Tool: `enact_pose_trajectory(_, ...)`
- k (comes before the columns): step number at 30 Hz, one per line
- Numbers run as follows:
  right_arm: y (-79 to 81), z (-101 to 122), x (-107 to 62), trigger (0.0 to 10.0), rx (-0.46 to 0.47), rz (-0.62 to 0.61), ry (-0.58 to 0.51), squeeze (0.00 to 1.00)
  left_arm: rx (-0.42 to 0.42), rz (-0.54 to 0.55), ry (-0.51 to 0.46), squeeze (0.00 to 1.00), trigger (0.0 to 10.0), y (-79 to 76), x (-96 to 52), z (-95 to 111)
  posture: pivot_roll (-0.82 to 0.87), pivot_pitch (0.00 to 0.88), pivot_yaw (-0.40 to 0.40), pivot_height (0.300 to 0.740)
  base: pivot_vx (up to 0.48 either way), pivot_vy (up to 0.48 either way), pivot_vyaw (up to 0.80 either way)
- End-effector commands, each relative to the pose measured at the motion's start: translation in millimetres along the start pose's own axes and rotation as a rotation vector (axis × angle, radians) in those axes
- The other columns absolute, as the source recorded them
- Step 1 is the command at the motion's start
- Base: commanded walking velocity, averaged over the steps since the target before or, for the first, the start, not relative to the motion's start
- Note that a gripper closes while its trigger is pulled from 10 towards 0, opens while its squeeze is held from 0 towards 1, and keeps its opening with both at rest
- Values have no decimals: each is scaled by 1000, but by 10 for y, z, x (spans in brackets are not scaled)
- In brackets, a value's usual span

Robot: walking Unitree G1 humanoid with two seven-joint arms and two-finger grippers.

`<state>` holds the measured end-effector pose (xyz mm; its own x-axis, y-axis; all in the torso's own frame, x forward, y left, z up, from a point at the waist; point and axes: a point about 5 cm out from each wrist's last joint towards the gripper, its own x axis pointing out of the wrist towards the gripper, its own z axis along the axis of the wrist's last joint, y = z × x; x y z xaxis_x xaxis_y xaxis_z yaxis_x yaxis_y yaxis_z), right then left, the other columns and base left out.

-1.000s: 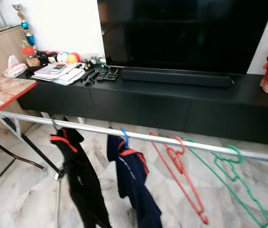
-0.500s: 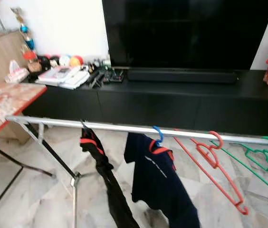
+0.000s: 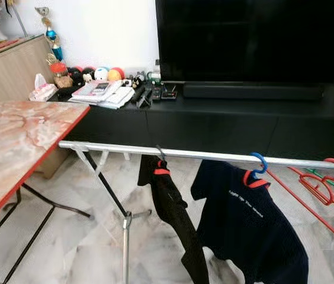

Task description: Hang hanger

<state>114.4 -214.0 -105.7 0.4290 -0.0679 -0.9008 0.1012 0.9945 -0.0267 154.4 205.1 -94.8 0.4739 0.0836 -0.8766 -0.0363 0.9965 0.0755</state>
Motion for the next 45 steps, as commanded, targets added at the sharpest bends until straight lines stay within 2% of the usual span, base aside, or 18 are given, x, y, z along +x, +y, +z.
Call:
enact_pose_trajectory(1, 23, 51, 10, 10000, 7, 2, -17, 0, 16, 8, 7, 0, 10000, 49, -8, -29, 3, 0, 28, 740, 0, 0, 0)
enact_pose_trajectory(11, 41, 133, 21, 10000, 5, 7, -50, 0, 11, 7, -11, 0, 10000, 39, 1, 36, 11, 0, 23, 740, 0, 0, 0)
enact_pose_trajectory(18, 60, 198, 29, 10000, 8, 13, -73, 0, 47, 9, -27, 0, 10000, 36, 8, 102, 23, 0, 19, 740, 0, -206, 0)
enact_pose_trajectory(21, 73, 218, 33, 10000, 4, 16, -78, 0, 1, 27, -22, 0, 10000, 45, 9, 100, 25, 0, 19, 740, 0, 0, 0)
enact_pose_trajectory(25, 89, 243, 36, 10000, -4, 23, -86, 0, 25, 15, -22, 0, 10000, 46, 11, 122, 14, 0, 32, 740, 0, 0, 0)
enact_pose_trajectory(26, 87, 255, 37, 10000, 26, 12, -94, 0, 39, 13, -14, 0, 10000, 42, 13, 129, 9, 0, 40, 740, 0, 0, 0)
enact_pose_trajectory(30, 91, 283, 37, 10000, 28, 15, -114, 0, 43, 12, -15, 0, 10000, 39, 15, 140, 12, 0, 32, 740, 0, 0, 0)
enact_pose_trajectory(32, 76, 287, 30, 10000, 28, 19, -135, 0, 12, 23, -19, 0, 10000, 23, 13, 114, 29, 0, 16, 740, 0, 0, 0)
enact_pose_trajectory(37, 39, 242, 12, 10000, 25, 25, -151, 0, 17, 19, 4, 0, 10000, -12, 6, 25, 25, 0, 8, 740, 0, 0, 0)
enact_pose_trajectory(38, 118, 660, 32, 10000, 2, 53, -279, 0, 25, 16, 13, 0, 10000, -22, 3, -8, 22, 0, 8, 740, 0, 0, 0)
enact_pose_trajectory(39, 118, 660, 32, 10000, 2, 53, -279, 0, 25, 16, 13, 0, 10000, -22, 3, -8, 22, 0, 8, 740, 0, 0, 0)
enact_pose_trajectory(40, 176, 959, 17, 10000, -4, 72, -373, 0, 32, 15, 19, 0, 10000, -26, 0, -32, 19, 0, 12, 740, 0, 0, 0)
enact_pose_trajectory(43, 208, 1258, -43, 10000, 16, 82, -518, 0, 39, 23, 23, 0, 10000, -9, -7, -74, 15, 0, 14, 740, 0, 0, 0)
enact_pose_trajectory(45, 219, 1281, -55, 10000, 8, 81, -540, 0, 44, 34, 12, 0, 10000, 12, -11, -75, 10, 0, 19, 740, 0, 0, 0)
